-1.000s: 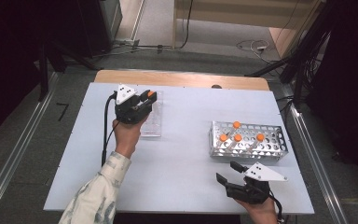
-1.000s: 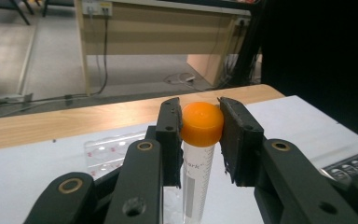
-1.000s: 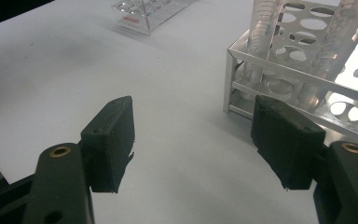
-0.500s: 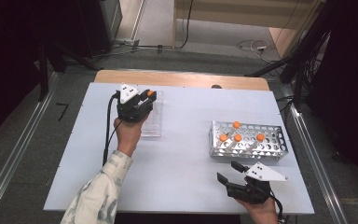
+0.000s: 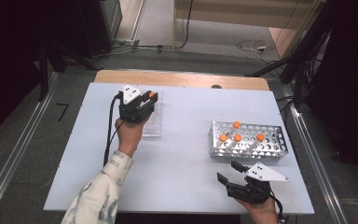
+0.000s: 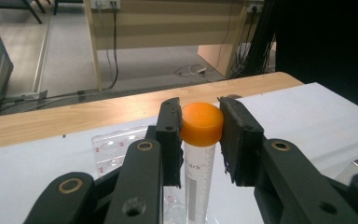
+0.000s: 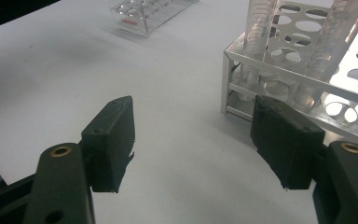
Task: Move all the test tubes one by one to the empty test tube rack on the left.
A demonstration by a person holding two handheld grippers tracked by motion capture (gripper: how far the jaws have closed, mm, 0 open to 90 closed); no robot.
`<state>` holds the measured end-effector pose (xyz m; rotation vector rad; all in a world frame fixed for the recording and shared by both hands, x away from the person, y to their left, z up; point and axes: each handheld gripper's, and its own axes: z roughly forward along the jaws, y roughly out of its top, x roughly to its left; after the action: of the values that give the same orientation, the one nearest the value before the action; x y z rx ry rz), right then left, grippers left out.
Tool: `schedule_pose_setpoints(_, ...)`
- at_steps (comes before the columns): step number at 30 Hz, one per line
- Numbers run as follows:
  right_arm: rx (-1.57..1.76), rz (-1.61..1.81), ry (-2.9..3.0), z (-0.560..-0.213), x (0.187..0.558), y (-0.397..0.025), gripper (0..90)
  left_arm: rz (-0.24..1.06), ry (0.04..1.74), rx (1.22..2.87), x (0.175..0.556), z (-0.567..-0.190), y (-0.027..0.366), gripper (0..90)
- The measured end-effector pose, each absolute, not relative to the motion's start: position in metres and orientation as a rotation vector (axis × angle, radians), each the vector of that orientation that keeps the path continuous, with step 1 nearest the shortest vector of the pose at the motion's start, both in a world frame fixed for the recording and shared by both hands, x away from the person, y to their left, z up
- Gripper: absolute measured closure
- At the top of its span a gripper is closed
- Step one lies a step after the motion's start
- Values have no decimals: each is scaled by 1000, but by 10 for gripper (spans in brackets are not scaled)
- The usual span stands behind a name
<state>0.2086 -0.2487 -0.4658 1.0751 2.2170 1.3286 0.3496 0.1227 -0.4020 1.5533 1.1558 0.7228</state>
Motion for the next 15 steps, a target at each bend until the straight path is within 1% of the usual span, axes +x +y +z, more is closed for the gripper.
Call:
schedule_pose_setpoints(8, 1069, 1326, 2219, -466, 209, -249, 291, 728, 1149, 1597, 350, -408, 117, 701)
schedule_pose_setpoints(15, 1072, 1324, 2221, -466, 209, -248, 290, 745, 1154, 1645, 347, -427, 112, 699)
